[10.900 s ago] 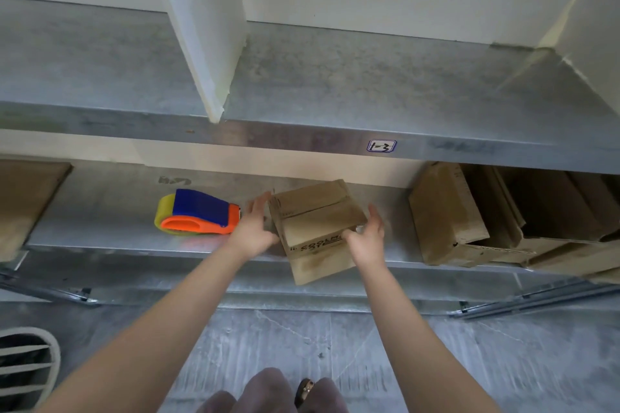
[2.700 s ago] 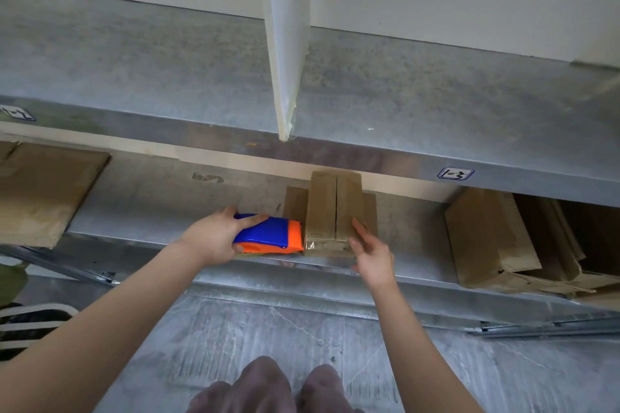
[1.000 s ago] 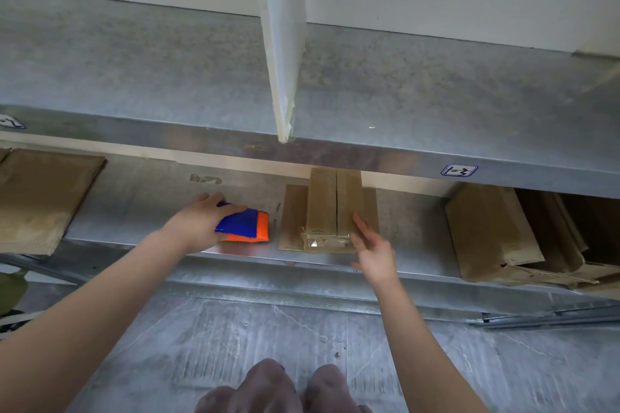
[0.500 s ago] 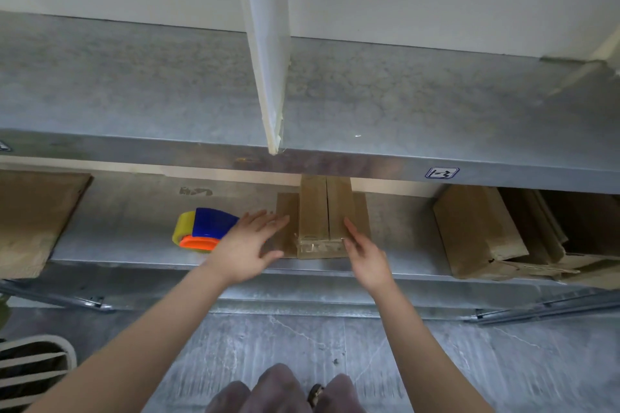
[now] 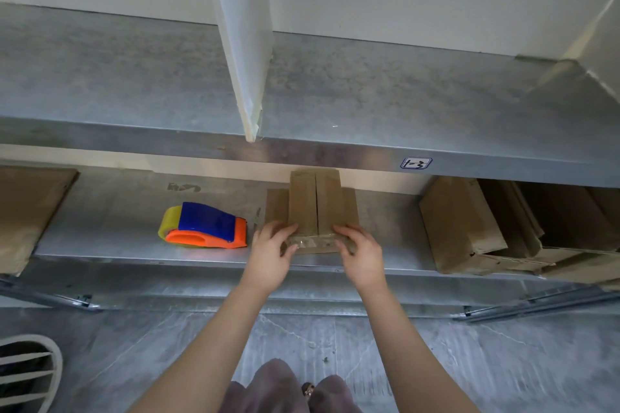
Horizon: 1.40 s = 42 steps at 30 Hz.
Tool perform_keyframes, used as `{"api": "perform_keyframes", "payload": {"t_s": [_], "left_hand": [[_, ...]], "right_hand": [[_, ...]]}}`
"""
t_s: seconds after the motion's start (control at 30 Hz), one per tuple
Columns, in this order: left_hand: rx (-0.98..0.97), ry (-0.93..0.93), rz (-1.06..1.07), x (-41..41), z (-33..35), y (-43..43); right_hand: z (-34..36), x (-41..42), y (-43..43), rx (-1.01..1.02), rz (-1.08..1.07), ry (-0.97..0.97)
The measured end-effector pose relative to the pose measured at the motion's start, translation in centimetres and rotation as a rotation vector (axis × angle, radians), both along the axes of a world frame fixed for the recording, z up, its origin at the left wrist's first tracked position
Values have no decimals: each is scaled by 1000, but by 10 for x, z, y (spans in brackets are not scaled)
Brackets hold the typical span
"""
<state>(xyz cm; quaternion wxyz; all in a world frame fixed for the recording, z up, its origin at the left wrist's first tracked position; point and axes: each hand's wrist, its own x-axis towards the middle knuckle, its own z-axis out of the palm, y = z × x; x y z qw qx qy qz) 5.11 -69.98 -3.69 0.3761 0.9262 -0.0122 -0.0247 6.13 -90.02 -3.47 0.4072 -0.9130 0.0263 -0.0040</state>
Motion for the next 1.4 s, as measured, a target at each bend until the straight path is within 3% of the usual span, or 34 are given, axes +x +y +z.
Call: {"api": "perform_keyframes", "payload": {"t_s": [0.23,0.4,0.57,0.73,0.87,1.03,1.17,1.3,1.4], "left_hand": [[-48,72,-12,-1,6,-4],[-41,261,6,5,9,-10],[-155,349,-16,6,7,-15],[-174,235,23,19,10,-7],[2,164,18,25,5,-15],[76,84,45,30,-2,-17],[46,98,55,32,-3,-19],[1,56,15,30,2,-5],[-17,23,145,23,3,-7]], "right_hand": [[5,7,0,51,-60,92],[6,9,-1,107,-58,158],[6,8,-4,191,-20,232],[17,17,-16,177,37,301],[9,20,1,-23,-6,147],[8,20,15,-177,-13,141],[5,25,2,-45,32,150],[14,31,-32,306,166,419],[7,34,-40,309,212,429]]}}
